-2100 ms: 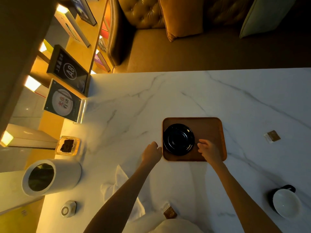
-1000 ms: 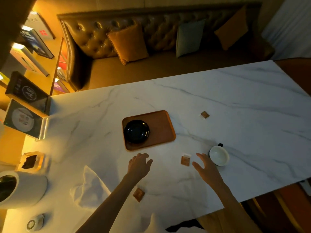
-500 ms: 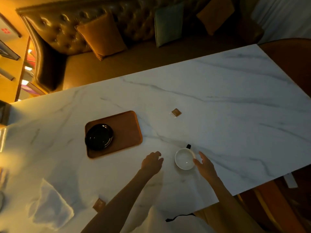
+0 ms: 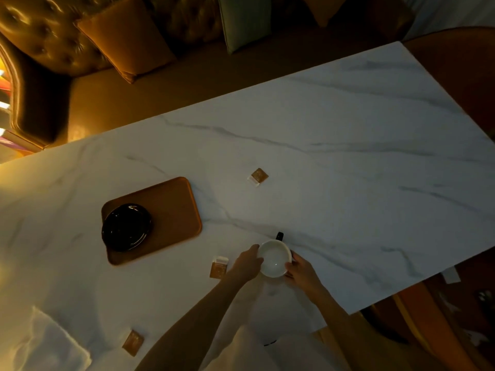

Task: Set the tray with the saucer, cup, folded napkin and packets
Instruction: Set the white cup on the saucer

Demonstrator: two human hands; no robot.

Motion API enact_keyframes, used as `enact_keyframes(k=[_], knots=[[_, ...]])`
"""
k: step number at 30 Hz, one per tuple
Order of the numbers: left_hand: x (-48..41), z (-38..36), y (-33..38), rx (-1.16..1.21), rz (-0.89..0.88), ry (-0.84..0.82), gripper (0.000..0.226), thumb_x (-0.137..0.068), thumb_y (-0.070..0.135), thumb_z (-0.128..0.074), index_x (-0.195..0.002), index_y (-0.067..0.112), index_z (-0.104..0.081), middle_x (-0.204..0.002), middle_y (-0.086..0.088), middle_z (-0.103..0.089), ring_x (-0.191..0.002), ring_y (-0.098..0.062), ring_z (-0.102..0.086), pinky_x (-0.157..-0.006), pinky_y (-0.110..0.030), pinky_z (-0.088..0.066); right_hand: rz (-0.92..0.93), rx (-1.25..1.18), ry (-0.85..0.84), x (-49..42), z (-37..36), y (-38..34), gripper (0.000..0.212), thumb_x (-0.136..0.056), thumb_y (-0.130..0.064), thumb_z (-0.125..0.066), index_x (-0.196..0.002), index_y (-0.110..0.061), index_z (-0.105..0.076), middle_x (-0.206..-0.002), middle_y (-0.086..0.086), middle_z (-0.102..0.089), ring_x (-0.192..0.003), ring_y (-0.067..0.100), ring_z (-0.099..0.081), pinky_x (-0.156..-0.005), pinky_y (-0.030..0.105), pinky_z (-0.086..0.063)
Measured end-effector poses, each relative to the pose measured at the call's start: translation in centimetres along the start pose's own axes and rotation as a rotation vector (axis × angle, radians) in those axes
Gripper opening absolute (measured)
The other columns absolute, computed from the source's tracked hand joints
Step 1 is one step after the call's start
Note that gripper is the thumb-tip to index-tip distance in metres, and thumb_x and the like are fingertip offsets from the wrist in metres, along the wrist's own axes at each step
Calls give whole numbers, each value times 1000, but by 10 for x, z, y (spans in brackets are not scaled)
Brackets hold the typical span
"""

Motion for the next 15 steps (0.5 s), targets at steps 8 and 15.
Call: enact_keyframes(k=[8,15], knots=[[-2,-1,1,250,36,-29,45,-97,4,-42,-141,8,-41,-139,-20,-50,-125,-37,-49,-104,-53,-45,-43,-166,-45,-1,-4,-2,46,-91,1,-47,-131,-22,-51,-123,11,-56,-112,31,-56,-78,38,-60],[15,5,-4,295,31,33,43,-93,0,-45,-136,3,-47,-135,-22,-53,-122,-38,-52,-98,-53,-50,-27,-122,-54,6,-12,-14,46,-91,5,-45,-133,-13,-49,-130,19,-53,-115,37,-54,-88,53,-55]])
Point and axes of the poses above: each hand's wrist, its own x-axis away from the middle knuckle, its own z-axis out of the back of the hand, y = z × x, the point moved 3 cm from there along -x, towards the middle knuckle
